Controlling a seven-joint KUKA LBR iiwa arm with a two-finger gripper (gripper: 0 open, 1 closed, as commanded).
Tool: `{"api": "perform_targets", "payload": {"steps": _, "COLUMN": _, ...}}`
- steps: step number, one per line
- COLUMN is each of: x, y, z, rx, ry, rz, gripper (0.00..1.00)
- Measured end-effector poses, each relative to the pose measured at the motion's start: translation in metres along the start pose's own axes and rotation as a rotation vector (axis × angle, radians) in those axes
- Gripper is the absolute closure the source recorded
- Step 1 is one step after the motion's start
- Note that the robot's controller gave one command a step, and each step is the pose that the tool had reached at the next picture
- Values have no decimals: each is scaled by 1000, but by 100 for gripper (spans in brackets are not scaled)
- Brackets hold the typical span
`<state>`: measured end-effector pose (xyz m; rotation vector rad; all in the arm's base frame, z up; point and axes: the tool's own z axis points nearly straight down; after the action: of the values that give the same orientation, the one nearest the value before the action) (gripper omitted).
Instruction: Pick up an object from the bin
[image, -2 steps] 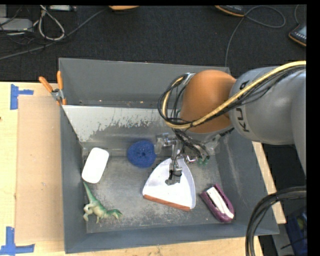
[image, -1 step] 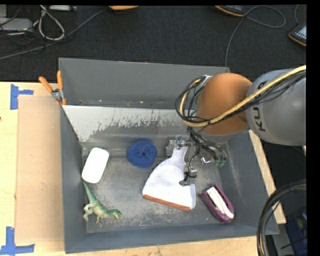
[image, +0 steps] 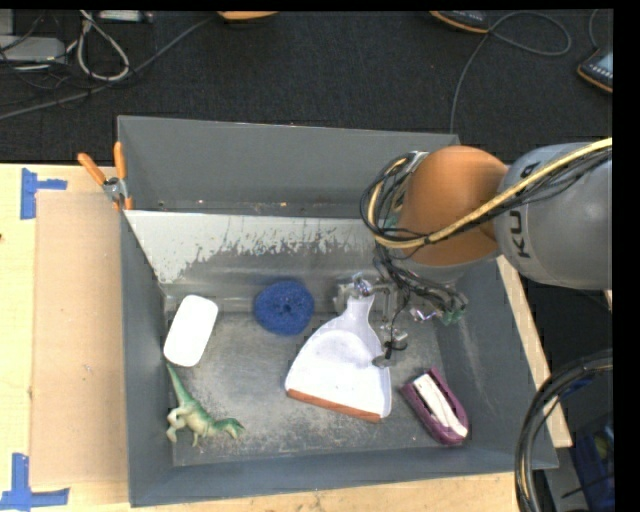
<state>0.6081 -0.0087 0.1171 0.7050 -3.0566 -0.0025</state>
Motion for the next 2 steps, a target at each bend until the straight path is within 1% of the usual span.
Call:
{"api": "perform_targets", "payload": {"steps": 1, "x": -10, "y": -1, "z": 48, "rx": 0, "ry": -8, "rz": 105, "gripper": 0}}
{"api": "perform_targets", "payload": {"steps": 2, "x": -23, "y": 15, "z": 46, "rx": 2, "ry": -11, "rz": -138, "gripper": 100}}
